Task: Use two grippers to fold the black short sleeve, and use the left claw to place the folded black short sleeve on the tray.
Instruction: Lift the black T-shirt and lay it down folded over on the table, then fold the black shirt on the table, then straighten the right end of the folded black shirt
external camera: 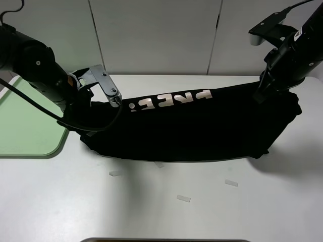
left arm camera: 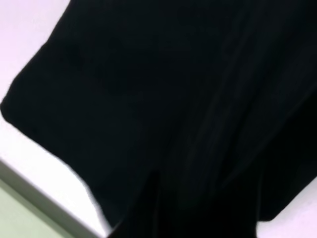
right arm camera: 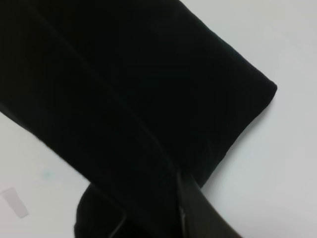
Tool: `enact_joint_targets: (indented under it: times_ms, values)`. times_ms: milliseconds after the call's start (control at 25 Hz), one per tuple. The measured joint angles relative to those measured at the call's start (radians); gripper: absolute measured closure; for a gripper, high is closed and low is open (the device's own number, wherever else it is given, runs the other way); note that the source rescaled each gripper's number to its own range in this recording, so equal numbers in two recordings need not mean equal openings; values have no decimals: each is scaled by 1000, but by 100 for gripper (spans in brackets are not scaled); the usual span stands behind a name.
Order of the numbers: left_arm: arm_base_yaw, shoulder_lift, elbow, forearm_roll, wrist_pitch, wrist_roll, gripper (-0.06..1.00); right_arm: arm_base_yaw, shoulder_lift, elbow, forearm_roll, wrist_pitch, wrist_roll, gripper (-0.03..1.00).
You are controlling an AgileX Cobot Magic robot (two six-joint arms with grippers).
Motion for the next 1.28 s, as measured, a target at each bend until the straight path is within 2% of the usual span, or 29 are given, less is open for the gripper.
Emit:
enact_joint_targets:
  times_ms: [40, 80, 120, 200, 240, 280, 320, 400, 480, 680, 880, 1080, 1280]
  values:
    - [4, 0, 2, 14, 9, -2, 87, -4, 0, 0, -30, -2, 4, 91]
    - [9, 0, 6, 22, 18, -7, 81, -10, -1, 0, -50, -7, 8, 79]
    - [13, 1, 7, 32, 30, -18, 71, -13, -1, 0, -71, -11, 16, 65]
    - [21, 1, 12, 58, 62, -47, 48, -24, -1, 0, -123, -21, 38, 27]
    - [25, 1, 16, 67, 77, -61, 34, -27, -1, 0, -141, -26, 50, 14]
    - [28, 1, 17, 73, 85, -69, 21, -29, -2, 0, -156, -29, 61, 8]
    - [28, 1, 17, 76, 89, -72, 12, -29, -3, 0, -163, -33, 67, 3]
    - [28, 1, 17, 76, 89, -77, 1, -29, -3, 0, -168, -41, 71, -1]
    - [28, 1, 17, 76, 91, -77, -3, -29, -3, 0, -171, -42, 73, -2]
    - [28, -14, 17, 79, 93, -77, -5, -29, -6, -1, -183, -43, 83, -3]
    - [28, -114, 17, 79, 103, -86, -5, -29, -44, -21, -185, -34, 188, -3]
    - [28, -260, 17, 79, 159, -185, -5, -29, -71, -51, -184, 61, 319, -3]
    - [28, -428, 17, 79, 258, -330, -5, -29, -95, -52, -143, 160, 349, -3]
